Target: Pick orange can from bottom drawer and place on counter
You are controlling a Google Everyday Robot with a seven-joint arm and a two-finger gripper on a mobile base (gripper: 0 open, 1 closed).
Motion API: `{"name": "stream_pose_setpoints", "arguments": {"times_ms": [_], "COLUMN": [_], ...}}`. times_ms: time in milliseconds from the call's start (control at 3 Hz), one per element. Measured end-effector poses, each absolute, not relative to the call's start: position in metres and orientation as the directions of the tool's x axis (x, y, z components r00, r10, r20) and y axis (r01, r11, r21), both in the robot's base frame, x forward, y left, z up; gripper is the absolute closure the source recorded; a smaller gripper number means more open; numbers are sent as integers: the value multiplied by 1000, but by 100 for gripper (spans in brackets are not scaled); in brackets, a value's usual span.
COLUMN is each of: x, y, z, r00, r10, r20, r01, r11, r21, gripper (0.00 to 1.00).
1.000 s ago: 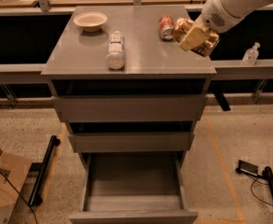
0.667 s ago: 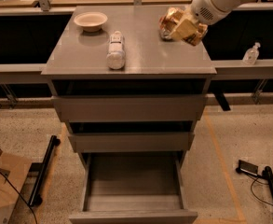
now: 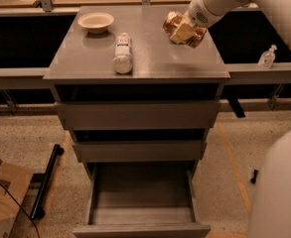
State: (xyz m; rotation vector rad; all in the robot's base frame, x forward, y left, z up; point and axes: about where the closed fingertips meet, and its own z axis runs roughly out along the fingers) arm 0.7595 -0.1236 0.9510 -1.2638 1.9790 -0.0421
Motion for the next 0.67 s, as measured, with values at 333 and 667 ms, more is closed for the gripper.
{"name": "stream_pose_setpoints", "arguments": {"times_ms": [333,667], "x": [783,796], "y": [-129,-132], "z": [917,887], "r00": [-269,-317], "r10": [-771,-762], "r20": [-577,-565], "r01": [-767,-776], "r11": [534,551], "r21": [-356,-308], "gripper": [58,35]}}
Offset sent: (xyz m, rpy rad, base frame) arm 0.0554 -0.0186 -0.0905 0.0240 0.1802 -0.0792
